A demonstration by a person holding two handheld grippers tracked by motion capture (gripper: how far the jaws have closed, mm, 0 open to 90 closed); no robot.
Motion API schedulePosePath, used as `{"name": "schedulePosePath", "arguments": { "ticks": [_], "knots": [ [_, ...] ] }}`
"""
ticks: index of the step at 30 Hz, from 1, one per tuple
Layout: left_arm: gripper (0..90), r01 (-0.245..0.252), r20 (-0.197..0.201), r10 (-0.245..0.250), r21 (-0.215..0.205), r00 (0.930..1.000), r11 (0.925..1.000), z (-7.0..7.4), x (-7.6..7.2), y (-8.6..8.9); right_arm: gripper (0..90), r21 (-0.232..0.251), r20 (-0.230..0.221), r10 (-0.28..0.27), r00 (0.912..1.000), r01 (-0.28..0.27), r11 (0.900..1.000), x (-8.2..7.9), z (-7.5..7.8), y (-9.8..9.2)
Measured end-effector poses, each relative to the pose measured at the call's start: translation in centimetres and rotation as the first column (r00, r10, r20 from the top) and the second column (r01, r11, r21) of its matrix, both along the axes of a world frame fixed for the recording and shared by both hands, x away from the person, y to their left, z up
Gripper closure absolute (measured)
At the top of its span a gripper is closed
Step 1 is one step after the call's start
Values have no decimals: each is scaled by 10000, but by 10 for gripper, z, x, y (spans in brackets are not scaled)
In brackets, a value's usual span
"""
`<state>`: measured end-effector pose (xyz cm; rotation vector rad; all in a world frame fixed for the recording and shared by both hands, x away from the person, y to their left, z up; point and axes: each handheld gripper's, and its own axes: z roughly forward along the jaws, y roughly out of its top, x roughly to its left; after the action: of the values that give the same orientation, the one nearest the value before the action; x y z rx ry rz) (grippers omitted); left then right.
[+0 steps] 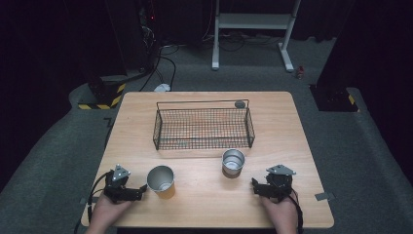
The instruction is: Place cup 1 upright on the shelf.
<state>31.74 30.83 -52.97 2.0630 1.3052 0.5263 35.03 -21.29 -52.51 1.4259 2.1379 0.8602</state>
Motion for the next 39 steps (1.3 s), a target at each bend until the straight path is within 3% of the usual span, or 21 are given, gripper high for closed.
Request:
{"name": "schedulePosePath", "arguments": {
  "ticks": [18, 24, 30, 33, 39],
  "knots": [
    [0, 27, -46, -26, 87, 10000, 10000, 1, 1, 0, 90, 28, -25, 60, 10000, -60, 10000, -3, 0, -1],
    [1, 117, -235, -117, 30, 9997, 9999, 3, 3, 3, 90, 28, -25, 56, 10000, -56, 10000, -3, 0, -1],
    [1, 276, 47, -275, -217, 9996, 9994, 11, 2, 5, 90, 28, -23, 57, 10000, -57, 10000, -3, 0, -1],
    [1, 457, 296, -442, -545, 9986, 9975, 17, -1, 5, 90, 29, -24, 57, 10000, -57, 10000, -3, 0, -1],
    [0, 743, 558, -711, -571, 9959, 9956, 25, -5, 3, 90, 27, -22, 54, 10000, -54, 10000, -3, 0, -1]
  ]
}}
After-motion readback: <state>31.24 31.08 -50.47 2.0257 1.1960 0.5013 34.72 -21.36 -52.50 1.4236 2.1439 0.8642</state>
